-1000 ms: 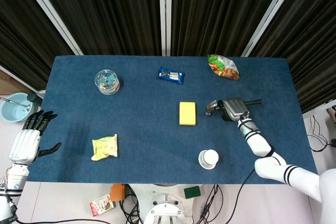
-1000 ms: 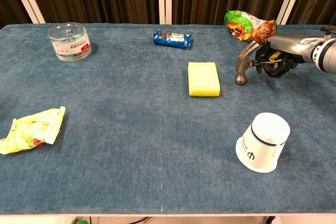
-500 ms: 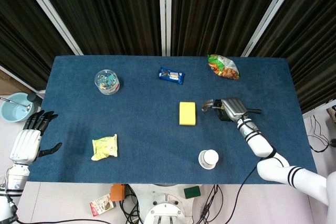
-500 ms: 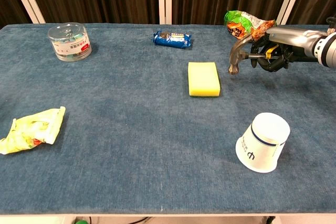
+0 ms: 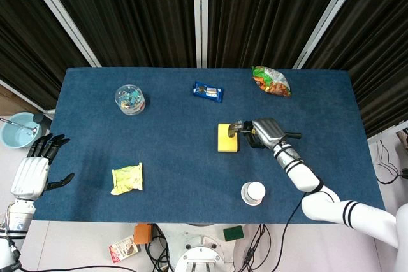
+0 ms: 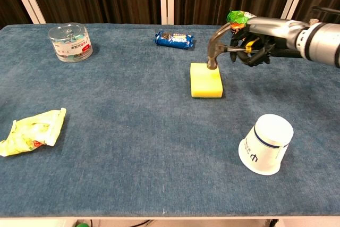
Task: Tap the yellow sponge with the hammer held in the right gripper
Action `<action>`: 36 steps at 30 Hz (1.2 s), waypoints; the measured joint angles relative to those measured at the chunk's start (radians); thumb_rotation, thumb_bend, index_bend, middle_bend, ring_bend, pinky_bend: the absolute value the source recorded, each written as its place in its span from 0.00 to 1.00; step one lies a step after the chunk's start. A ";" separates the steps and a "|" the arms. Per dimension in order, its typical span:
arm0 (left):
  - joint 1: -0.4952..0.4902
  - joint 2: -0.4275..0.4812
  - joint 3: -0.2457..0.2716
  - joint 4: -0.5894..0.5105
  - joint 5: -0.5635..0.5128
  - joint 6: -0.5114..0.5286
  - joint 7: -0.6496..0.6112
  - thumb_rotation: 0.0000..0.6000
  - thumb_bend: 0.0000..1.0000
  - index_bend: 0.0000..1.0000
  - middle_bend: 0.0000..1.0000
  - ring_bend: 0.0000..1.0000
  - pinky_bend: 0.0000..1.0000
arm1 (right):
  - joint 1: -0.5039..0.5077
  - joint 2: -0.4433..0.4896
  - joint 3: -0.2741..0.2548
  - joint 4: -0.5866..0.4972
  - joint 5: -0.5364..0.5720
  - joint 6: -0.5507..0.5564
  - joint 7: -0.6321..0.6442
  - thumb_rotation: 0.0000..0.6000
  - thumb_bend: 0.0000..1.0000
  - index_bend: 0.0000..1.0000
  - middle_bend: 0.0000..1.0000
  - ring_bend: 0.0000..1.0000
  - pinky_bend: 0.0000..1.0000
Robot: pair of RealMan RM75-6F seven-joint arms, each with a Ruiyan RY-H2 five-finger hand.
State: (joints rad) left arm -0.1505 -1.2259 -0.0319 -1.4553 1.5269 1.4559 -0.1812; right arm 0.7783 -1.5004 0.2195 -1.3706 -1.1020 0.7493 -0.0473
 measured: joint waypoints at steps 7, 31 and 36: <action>0.006 -0.007 0.006 0.014 -0.002 -0.003 -0.011 1.00 0.15 0.17 0.13 0.04 0.08 | 0.061 -0.059 -0.021 0.035 0.156 -0.033 -0.183 1.00 1.00 0.90 0.82 0.73 0.81; 0.002 -0.014 0.004 0.019 -0.002 -0.012 -0.013 1.00 0.15 0.17 0.13 0.04 0.08 | 0.059 -0.085 -0.037 0.077 0.122 -0.021 -0.133 1.00 1.00 0.91 0.83 0.73 0.81; 0.007 -0.013 0.004 0.026 -0.006 -0.007 -0.023 1.00 0.15 0.17 0.13 0.04 0.08 | 0.057 -0.085 -0.023 0.060 0.116 0.007 -0.118 1.00 1.00 0.91 0.83 0.73 0.81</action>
State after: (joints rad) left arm -0.1432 -1.2387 -0.0274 -1.4295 1.5210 1.4489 -0.2039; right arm 0.8352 -1.5859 0.1968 -1.3110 -0.9861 0.7558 -0.1648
